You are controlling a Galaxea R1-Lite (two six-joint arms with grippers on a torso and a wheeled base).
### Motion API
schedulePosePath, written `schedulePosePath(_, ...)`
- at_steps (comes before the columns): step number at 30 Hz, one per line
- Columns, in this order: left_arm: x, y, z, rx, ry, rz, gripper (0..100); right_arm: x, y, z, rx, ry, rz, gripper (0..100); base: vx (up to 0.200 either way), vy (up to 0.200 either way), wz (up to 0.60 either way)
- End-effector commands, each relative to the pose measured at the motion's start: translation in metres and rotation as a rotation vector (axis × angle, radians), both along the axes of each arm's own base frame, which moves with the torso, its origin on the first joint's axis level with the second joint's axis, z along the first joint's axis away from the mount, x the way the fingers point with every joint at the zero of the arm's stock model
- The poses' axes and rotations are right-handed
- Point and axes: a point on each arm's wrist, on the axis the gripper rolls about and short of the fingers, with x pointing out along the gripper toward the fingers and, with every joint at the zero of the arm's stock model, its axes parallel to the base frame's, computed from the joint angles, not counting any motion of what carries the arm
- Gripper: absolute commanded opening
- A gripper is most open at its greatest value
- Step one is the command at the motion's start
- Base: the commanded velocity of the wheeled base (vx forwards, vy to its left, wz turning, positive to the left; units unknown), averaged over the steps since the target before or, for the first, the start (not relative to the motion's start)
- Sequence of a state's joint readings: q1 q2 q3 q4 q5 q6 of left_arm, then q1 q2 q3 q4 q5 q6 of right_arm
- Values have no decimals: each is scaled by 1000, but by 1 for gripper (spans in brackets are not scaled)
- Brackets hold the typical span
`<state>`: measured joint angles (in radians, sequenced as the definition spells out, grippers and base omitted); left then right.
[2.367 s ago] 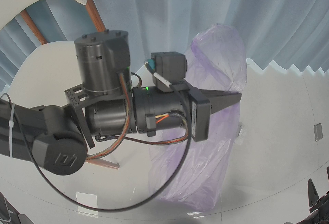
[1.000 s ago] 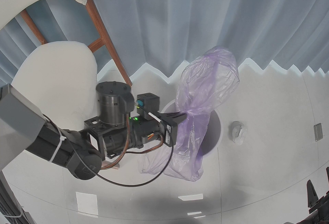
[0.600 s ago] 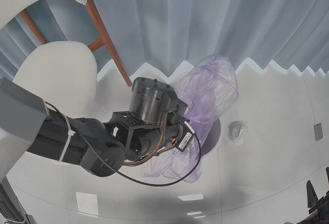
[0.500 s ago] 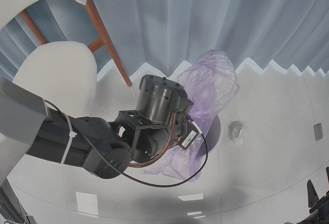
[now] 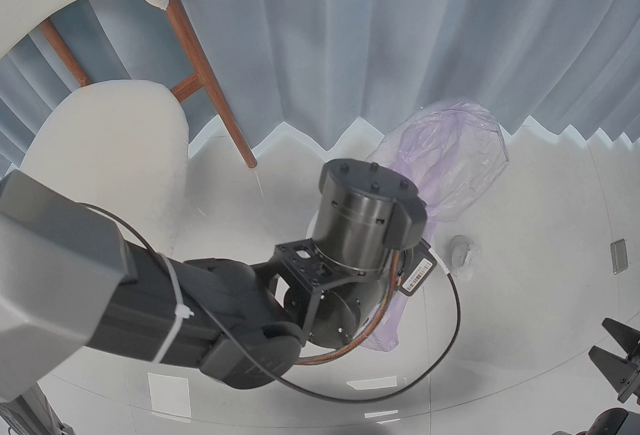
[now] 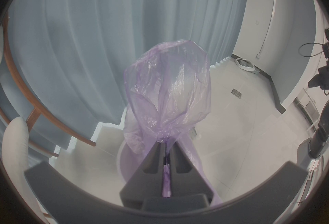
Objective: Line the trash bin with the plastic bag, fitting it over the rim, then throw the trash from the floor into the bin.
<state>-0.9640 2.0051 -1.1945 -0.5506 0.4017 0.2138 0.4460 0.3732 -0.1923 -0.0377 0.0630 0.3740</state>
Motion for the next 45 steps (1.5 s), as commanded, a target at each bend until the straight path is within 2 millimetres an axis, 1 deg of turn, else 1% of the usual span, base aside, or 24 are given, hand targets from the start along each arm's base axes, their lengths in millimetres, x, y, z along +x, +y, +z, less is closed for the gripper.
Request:
schedulePosePath(1,-18,-11,-25,6,27,-23,0,63,48,23,7,326,213,100,0,0,0)
schedulePosePath(3,-20,-8,-24,7,25,-17,0,81,59,21,-3,367,216,100,0,0,0)
schedulePosePath(5,-20,-7,-22,6,21,-4,0,105,70,16,-10,404,192,100,0,0,0)
schedulePosePath(7,-20,-6,-22,5,18,3,0,129,77,15,12,386,179,100,0,0,0)
schedulePosePath(10,-19,-6,-21,5,14,20,0,167,82,18,63,318,142,100,0,0,0)
schedulePosePath(11,-19,-6,-21,5,12,26,0,176,83,15,63,314,131,100,0,0,0)
schedulePosePath(12,-19,-6,-21,5,12,26,0,176,83,15,63,314,131,100,0,0,0)
schedulePosePath(13,-19,-6,-20,-5,4,33,0,192,86,15,72,300,116,100,0,0,0)
schedulePosePath(15,-19,-6,-19,-9,2,35,0,206,88,19,88,279,104,100,0,0,0)
schedulePosePath(16,-19,-6,-19,-10,1,35,0,208,89,20,91,274,102,100,0,0,0)
schedulePosePath(17,-19,-6,-19,-11,0,35,0,217,92,22,95,267,99,100,0,0,0)
schedulePosePath(18,-19,-6,-19,-11,0,35,0,217,92,22,95,267,99,100,0,0,0)
schedulePosePath(19,-19,-5,-18,-14,-2,35,0,227,95,22,96,265,97,100,0,0,0)
schedulePosePath(21,-19,-4,-16,-13,-4,37,0,233,96,22,95,264,89,100,0,0,0)
schedulePosePath(22,-19,-4,-16,-13,-4,37,0,233,96,22,95,264,89,100,0,0,0)
schedulePosePath(23,-19,-4,-16,-14,-7,37,0,243,99,24,100,256,87,100,0,0,0)
schedulePosePath(26,-20,-3,-14,-18,-7,37,0,254,103,29,106,237,86,100,0,0,0)
schedulePosePath(30,-20,-2,-15,-15,-4,37,0,256,107,31,112,226,95,100,0,0,0)
schedulePosePath(31,-21,-2,-16,-14,-4,36,0,257,107,33,115,217,98,0,0,0,0)
schedulePosePath(34,-22,-1,-15,-14,-4,36,0,262,109,38,129,179,100,0,0,0,0)
schedulePosePath(40,-22,0,-21,-8,7,36,0,261,110,36,127,181,103,0,0,0,0)
schedulePosePath(41,-18,-2,-19,-59,-10,60,0,263,109,36,127,181,100,0,0,0,0)
schedulePosePath(43,-14,-6,-25,-106,-38,90,0,265,109,38,131,172,98,0,0,0,0)
schedulePosePath(45,-14,-4,-31,-93,-37,96,0,268,110,39,132,168,96,0,0,0,0)
